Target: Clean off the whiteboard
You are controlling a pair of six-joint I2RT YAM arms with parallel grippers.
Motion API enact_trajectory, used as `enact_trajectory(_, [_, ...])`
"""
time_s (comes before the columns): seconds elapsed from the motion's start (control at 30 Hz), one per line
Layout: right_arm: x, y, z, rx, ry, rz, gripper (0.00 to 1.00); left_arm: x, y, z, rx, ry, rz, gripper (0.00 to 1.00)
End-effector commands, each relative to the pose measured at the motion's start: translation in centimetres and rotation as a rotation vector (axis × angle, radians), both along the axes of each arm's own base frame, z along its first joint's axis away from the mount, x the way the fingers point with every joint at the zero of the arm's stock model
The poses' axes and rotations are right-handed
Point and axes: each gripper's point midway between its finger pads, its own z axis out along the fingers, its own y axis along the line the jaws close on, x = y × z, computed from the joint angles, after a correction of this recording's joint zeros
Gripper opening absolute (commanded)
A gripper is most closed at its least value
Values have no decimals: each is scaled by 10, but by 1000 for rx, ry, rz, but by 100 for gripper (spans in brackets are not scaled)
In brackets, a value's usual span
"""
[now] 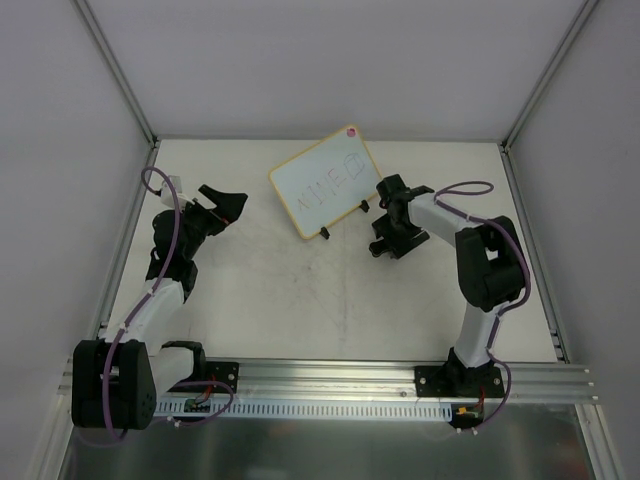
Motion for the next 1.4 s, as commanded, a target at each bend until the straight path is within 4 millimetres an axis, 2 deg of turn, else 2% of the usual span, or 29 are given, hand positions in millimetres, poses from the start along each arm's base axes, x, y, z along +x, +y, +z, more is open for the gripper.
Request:
enact_trajectory(0.0, [14, -1, 1, 20, -15, -47, 70, 0, 0, 11, 32, -60, 4, 99])
enact_trajectory(0.07, [14, -1, -2, 21, -11, -46, 70, 0, 1, 11, 35, -62, 6, 99])
enact_trajectory(0.1, [14, 0, -3, 23, -8, -46, 67, 0, 1, 11, 35, -60, 7, 99])
enact_trajectory(0.13, [14, -1, -3, 21, -7, -46, 54, 0, 1, 10, 35, -59, 7, 99])
enact_trajectory(0.27, [16, 1, -8, 36, 5, -47, 51, -1, 1, 11, 37, -61, 9, 99])
enact_trajectory(0.3, [16, 2, -9, 41, 9, -46, 42, -1, 2, 9, 39, -58, 11, 99])
enact_trajectory(0.4, [15, 3, -11, 42, 18, -37, 38, -1, 3, 8, 44, -55, 17, 99])
enact_trajectory(0.43, [15, 2, -11, 42, 19, -35, 33, -1, 3, 9, 45, -55, 17, 99])
enact_trajectory(0.6, [15, 1, -8, 33, 14, 1, 31, -1, 4, 7, 47, -51, 20, 99])
enact_trajectory(0.73, [24, 4, 10, 9, -29, 137, 18, 0, 2, 6, 49, -47, 10, 99])
enact_trajectory(0.9, [39, 10, 33, -19, -101, 296, 15, 4, -2, 6, 57, -43, -17, 99])
enact_trajectory(1.03, [51, 17, 60, -68, -213, 441, 16, 9, -1, 3, 75, -51, -17, 99])
enact_trajectory(1.1, [58, 22, 72, -102, -262, 534, 13, 14, -3, 0, 83, -59, -33, 99])
enact_trajectory(1.17, [68, 30, 82, -98, -314, 592, 10, 17, -11, 8, 91, -114, -81, 99])
enact_trajectory(1.37, [92, 67, 118, -76, -453, 831, 4, 29, -27, 7, 80, -151, -182, 99])
